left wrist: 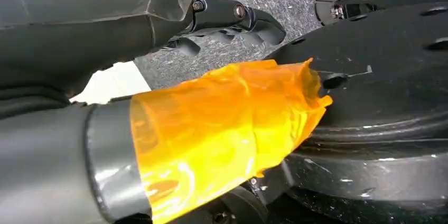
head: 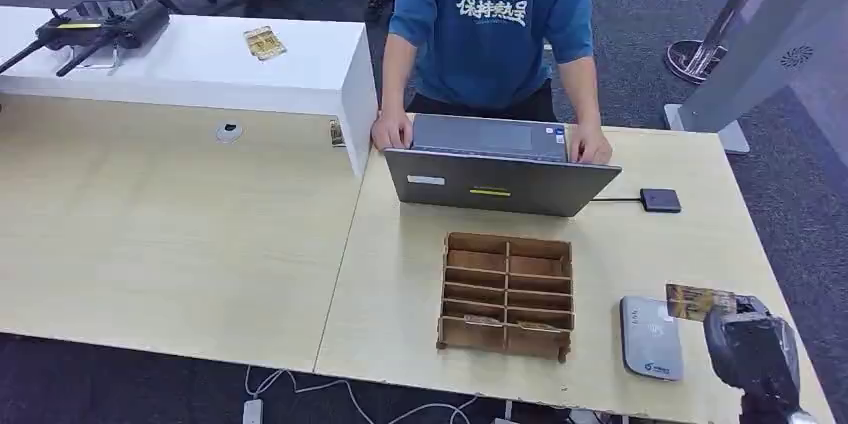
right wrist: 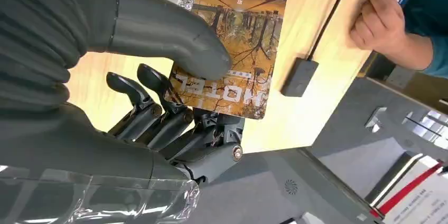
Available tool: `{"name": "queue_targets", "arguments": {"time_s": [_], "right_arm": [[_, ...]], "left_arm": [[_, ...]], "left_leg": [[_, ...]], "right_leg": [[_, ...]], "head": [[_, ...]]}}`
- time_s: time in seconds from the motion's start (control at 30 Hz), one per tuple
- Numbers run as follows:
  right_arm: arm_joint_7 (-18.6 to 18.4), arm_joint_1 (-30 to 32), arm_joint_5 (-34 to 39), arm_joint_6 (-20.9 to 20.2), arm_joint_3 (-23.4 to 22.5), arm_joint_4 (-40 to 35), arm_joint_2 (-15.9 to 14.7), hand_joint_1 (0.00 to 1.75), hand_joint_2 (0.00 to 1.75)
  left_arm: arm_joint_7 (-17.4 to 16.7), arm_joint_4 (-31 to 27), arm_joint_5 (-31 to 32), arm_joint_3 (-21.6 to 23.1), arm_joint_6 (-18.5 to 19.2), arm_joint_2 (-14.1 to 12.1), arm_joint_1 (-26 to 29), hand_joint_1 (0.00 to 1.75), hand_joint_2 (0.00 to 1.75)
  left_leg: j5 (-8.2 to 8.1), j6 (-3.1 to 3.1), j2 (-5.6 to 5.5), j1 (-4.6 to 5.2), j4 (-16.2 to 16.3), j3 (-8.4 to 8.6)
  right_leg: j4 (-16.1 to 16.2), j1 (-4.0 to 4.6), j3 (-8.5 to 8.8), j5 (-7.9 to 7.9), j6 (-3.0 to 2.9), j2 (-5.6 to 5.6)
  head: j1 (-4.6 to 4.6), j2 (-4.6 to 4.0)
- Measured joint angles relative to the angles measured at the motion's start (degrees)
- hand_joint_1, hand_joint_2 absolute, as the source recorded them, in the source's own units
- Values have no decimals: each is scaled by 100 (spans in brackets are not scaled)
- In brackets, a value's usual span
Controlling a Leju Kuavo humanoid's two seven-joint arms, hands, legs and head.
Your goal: Pass the card to the sensor for recognition and then transmit it.
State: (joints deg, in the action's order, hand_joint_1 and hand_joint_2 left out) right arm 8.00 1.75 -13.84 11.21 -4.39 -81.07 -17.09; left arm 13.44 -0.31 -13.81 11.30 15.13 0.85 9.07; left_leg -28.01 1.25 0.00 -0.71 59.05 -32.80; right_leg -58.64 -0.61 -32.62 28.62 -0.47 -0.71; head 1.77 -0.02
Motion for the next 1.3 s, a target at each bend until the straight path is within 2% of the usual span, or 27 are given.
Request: {"name": "queue_targets", "arguments": {"time_s": [0.4,0.63,1.0,1.3], "right_arm": [[-126,-22,-194,-151,57,175,208,175,175],[-214,-257,-317,-153,236,398,238,175,175],[-571,-466,-700,-210,457,783,234,175,175],[-566,-527,-723,-192,494,1012,203,175,175]], "left_arm": [[-7,0,-33,0,50,-11,9,0,0],[-9,0,-33,0,66,-37,12,0,0],[-24,0,-22,7,105,-96,16,0,0],[-26,0,-17,9,107,-136,44,0,0]], "left_leg": [[0,0,1,0,-2,-3],[1,0,1,0,-2,1],[0,0,0,0,-2,0],[1,0,1,0,-1,1]], "right_leg": [[0,0,0,0,-1,2],[0,0,1,0,0,0],[0,0,1,0,0,0],[0,0,1,0,0,1]], "head": [[0,0],[0,0],[-2,0],[-2,0]]}}
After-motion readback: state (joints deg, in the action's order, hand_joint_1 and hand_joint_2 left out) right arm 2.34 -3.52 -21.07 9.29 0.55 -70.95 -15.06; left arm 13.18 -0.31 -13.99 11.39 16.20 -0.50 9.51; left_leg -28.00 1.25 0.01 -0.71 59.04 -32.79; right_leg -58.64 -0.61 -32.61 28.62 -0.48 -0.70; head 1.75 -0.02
